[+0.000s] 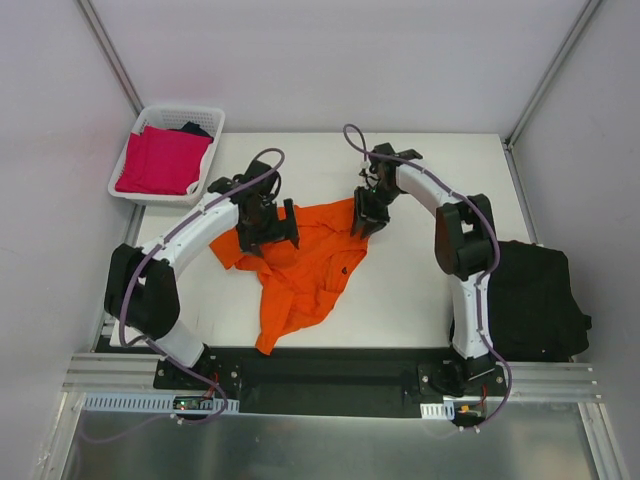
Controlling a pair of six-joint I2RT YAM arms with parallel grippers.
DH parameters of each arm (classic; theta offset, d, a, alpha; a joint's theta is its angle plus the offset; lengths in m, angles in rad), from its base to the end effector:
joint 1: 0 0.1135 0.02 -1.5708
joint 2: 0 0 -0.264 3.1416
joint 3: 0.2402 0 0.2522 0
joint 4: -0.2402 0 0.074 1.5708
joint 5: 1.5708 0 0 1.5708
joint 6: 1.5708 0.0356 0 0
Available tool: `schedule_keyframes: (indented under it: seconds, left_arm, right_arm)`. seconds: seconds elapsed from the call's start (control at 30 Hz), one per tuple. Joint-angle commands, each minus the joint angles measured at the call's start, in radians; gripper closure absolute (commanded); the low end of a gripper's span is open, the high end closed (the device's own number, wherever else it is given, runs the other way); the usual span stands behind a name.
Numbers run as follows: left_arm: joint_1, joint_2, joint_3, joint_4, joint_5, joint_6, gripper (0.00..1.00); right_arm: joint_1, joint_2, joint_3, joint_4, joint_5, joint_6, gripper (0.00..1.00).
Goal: Fold and stack the t-shirts
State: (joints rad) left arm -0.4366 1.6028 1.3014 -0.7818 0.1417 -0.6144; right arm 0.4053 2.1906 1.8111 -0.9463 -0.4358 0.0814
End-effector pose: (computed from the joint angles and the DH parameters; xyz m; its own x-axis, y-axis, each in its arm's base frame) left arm 0.2981 -0.1447 0.2654 -0.9301 -0.1958 -0.3109 -0.0704 0.9255 -0.3720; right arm 0.4066 0.1908 0.1903 -0.9253 -0.3168 -0.2085 -0.3775 0.8212 0.4279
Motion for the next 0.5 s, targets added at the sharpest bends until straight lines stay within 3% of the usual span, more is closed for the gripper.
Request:
schedule_keyframes:
  seconds: [0.0, 0.03, 0.17, 0.27, 0.33, 0.47]
  left_arm:
    - [-0.031, -0.104, -0.08, 0.021, -0.001, -0.047, 0.01]
    - [-0.031, -0.124, -0.105, 0.019, -0.001, -0.05, 0.01]
    - [-0.03, -0.155, -0.146, 0.018, 0.006, -0.056, 0.01]
    - [-0.031, -0.162, -0.154, 0.009, 0.019, -0.062, 0.01]
    - [-0.033, -0.159, -0.148, 0.003, 0.022, -0.065, 0.01]
    - [-0.034, -0.144, -0.122, -0.023, 0.03, -0.065, 0.01]
  right_arm:
    - [0.024, 0.0, 0.097, -0.011, 0.043, 0.004, 0.63]
    - [0.039, -0.055, 0.076, 0.025, 0.166, 0.004, 0.62]
    - [0.107, -0.129, -0.002, 0.21, 0.318, 0.029, 0.62]
    - [0.15, -0.137, 0.001, 0.233, 0.414, 0.028, 0.64]
    - [0.184, -0.138, -0.001, 0.241, 0.576, 0.003, 0.65]
    - [0.225, -0.115, -0.007, 0.245, 0.638, 0.014, 0.67]
